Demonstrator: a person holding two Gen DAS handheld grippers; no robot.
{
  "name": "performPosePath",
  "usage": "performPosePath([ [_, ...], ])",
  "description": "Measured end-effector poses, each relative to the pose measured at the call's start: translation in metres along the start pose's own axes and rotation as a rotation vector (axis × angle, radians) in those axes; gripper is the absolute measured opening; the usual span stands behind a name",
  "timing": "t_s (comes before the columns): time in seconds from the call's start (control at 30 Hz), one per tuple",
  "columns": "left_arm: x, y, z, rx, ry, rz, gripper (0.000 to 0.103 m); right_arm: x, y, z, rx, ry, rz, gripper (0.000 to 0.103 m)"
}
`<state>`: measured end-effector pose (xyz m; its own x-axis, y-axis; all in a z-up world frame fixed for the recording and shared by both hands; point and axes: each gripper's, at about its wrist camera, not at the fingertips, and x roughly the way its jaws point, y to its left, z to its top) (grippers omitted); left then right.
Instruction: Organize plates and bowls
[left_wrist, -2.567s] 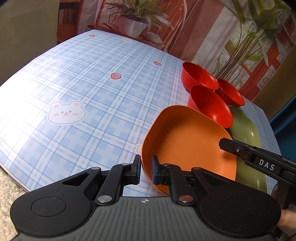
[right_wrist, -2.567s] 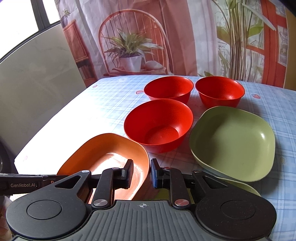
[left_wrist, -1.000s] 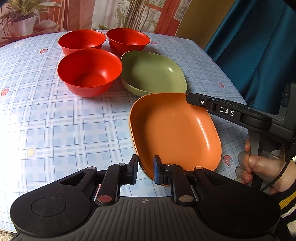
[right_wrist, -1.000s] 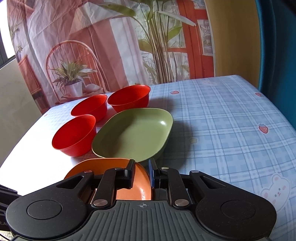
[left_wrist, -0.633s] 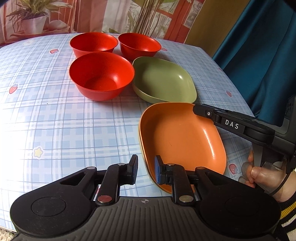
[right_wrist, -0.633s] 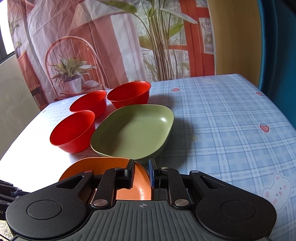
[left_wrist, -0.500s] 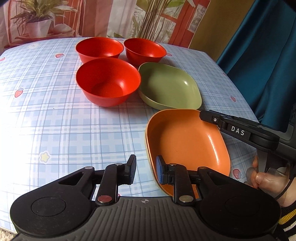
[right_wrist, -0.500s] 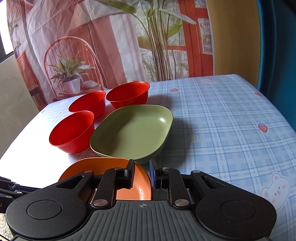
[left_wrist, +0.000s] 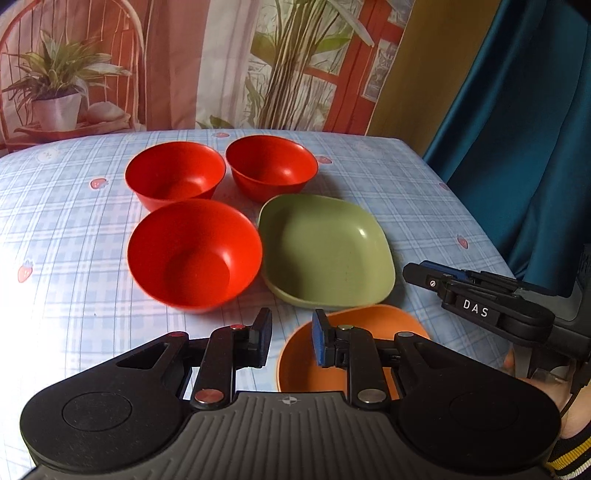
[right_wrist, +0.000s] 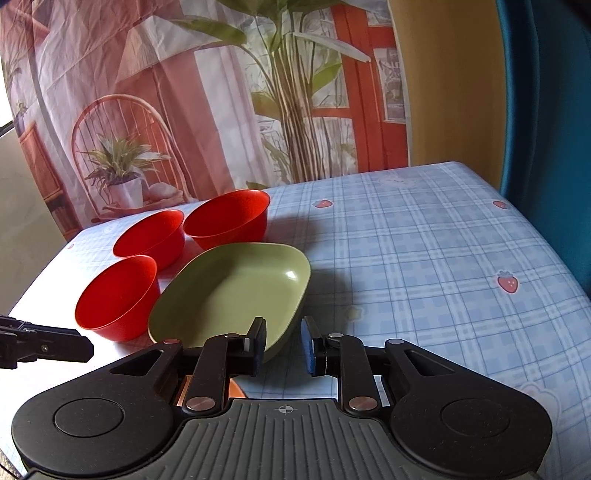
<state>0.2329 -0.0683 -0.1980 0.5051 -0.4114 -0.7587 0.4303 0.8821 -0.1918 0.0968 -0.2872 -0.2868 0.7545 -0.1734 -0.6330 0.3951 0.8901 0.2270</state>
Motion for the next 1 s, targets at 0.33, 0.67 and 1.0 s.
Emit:
performPosePath([
  [0.33,0.029,-0.009,0.036,0.025,0.008,0.018,0.025,0.037,-0.018,0.004,0.054,0.039,0.006,0.021],
  [0.67,0.050,-0.013,0.050,0.056,0.034,0.038,0.025,0.038,-0.029,0.000,0.113,0.022,0.041,0.016],
  [1.0,0.067,-0.015,0.060,0.087,0.052,0.073,0.024,0.039,-0.039,-0.002,0.147,0.023,0.059,0.017],
])
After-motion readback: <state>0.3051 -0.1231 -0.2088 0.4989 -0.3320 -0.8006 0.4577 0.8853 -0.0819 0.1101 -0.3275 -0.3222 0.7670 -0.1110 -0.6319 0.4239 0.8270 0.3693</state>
